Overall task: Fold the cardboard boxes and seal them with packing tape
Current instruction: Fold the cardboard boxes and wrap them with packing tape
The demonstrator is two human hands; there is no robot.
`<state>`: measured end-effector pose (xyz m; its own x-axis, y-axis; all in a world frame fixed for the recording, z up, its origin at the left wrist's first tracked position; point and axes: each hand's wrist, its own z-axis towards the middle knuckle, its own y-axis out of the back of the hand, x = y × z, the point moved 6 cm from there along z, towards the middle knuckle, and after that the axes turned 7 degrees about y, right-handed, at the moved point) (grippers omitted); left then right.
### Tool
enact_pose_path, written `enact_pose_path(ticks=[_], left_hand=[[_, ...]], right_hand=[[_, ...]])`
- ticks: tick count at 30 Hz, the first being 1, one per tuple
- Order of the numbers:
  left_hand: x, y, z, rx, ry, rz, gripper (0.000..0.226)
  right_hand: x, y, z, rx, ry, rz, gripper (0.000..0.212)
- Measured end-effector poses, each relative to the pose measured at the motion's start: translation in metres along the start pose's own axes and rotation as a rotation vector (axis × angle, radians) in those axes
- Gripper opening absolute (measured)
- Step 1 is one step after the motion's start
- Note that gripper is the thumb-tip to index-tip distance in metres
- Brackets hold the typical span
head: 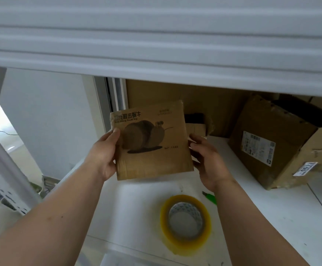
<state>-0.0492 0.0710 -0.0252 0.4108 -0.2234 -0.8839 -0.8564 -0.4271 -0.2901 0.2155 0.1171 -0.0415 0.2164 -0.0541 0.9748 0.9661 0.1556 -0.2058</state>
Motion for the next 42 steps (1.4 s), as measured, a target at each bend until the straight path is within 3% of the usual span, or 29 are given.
enact_pose_path(ticks=[2, 5, 8, 10, 13, 15, 17, 19, 20, 24, 26, 30, 33, 38, 42], left_hand=[[-0.003, 0.003, 0.001, 0.036, 0.035, 0.044, 0.021], [-0.002, 0.015, 0.002, -0.044, 0.109, 0.134, 0.025], [-0.003, 0.020, 0.002, -0.073, 0.120, 0.210, 0.038], [-0.006, 0.024, 0.001, -0.110, 0.075, 0.249, 0.040], [-0.012, 0.022, -0.005, -0.076, -0.025, 0.379, 0.036], [-0.006, 0.016, -0.009, 0.113, -0.033, 0.421, 0.061], [0.002, 0.008, -0.014, 0.322, -0.057, 0.513, 0.102], [0.009, 0.007, -0.015, 0.346, -0.137, 0.691, 0.119], [0.011, 0.008, -0.014, 0.276, -0.173, 0.711, 0.111], [0.007, 0.013, -0.005, -0.012, -0.237, 0.460, 0.027], [0.004, 0.011, 0.000, -0.070, -0.231, 0.468, 0.011], [0.000, 0.010, 0.003, -0.200, -0.229, 0.455, 0.021], [0.007, 0.011, 0.006, -0.234, -0.179, 0.376, 0.031], [0.022, 0.011, 0.012, -0.226, -0.105, 0.305, 0.028], [0.017, 0.019, 0.014, -0.339, -0.101, 0.261, 0.030]], right_hand=[[0.004, 0.000, -0.001, -0.025, -0.015, 0.064, 0.027], [0.012, -0.005, -0.001, -0.050, 0.019, 0.101, 0.022], [0.025, -0.012, -0.002, -0.045, 0.102, 0.157, 0.039], [0.033, -0.018, -0.003, -0.036, 0.163, 0.050, 0.046], [0.041, -0.031, 0.000, 0.004, 0.236, -0.367, 0.051], [0.048, -0.033, 0.006, -0.051, 0.283, -0.549, 0.043], [0.058, -0.034, 0.013, -0.104, 0.340, -0.544, 0.033], [0.070, -0.038, 0.020, -0.131, 0.411, -0.604, 0.027], [0.072, -0.039, 0.025, -0.145, 0.432, -0.618, 0.027], [0.063, -0.036, 0.033, -0.209, 0.400, -0.464, 0.041], [0.050, -0.031, 0.035, -0.194, 0.369, -0.430, 0.050], [0.032, -0.003, 0.043, -0.276, 0.327, -0.356, 0.059], [0.027, 0.024, 0.062, -0.363, 0.194, -0.623, 0.067], [0.006, 0.015, 0.096, -0.022, 0.003, -1.143, 0.046], [-0.009, 0.019, 0.097, 0.039, -0.018, -1.320, 0.047]])
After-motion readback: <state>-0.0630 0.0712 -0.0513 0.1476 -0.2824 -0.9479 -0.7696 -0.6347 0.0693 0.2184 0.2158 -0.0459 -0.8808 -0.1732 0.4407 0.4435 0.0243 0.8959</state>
